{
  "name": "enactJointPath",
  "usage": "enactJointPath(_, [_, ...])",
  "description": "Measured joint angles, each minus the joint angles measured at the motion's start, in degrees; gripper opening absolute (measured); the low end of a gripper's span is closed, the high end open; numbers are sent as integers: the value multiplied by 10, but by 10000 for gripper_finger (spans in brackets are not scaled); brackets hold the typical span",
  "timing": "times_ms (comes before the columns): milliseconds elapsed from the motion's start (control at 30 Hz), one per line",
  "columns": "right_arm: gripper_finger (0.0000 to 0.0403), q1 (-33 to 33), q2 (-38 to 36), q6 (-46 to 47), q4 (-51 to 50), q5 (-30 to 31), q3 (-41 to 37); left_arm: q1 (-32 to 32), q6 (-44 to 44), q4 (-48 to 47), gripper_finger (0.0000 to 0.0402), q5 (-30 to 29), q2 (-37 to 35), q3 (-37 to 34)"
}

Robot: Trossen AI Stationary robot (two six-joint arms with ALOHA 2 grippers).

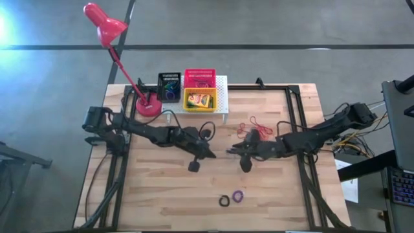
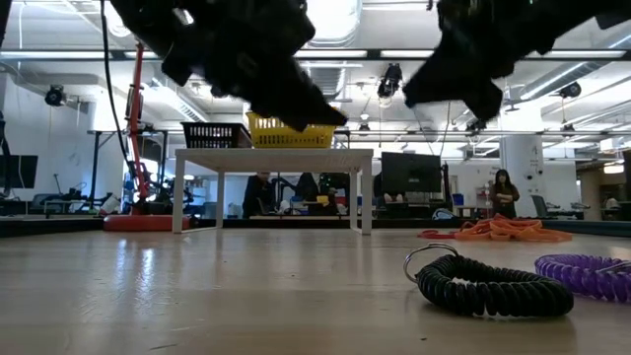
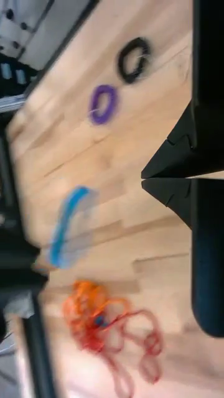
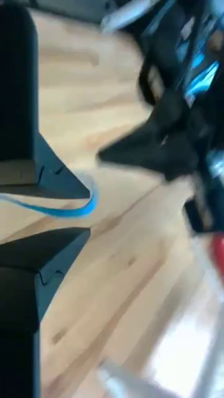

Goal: Pick & Place Office Desk Supplies
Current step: Put the blue rubber band into the red bin on the shelf on the shelf

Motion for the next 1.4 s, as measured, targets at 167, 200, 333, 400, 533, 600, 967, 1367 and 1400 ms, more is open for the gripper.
enactJointPath(167, [77,-1,47,42,-13,-2,-7,1,-26,7,0,-5,0,-37])
enactJointPath(200, [65,-1,61,53,-15,-2,-8,1,-31,7,0,-5,0,-44])
enactJointPath(333, [17,-1,119,94,-16,-20,-6,0,-45,28,1,-5,0,-66])
enactJointPath(400, [13,0,138,116,-19,-37,-3,0,-46,47,1,-5,4,-71])
enactJointPath(533, [17,6,153,212,-66,-33,-3,-1,-53,89,8,-5,24,-70])
enactJointPath(600, [18,23,159,266,-87,-18,-3,-1,-67,103,22,-5,44,-56])
enactJointPath(967, [18,153,183,478,-142,75,-7,-2,-87,-19,111,27,181,137])
enactJointPath(1367, [18,210,160,539,-198,110,-7,-2,-7,-95,163,84,268,270])
enactJointPath(1400, [18,211,160,539,-196,113,-7,-2,-1,-97,167,84,268,268])
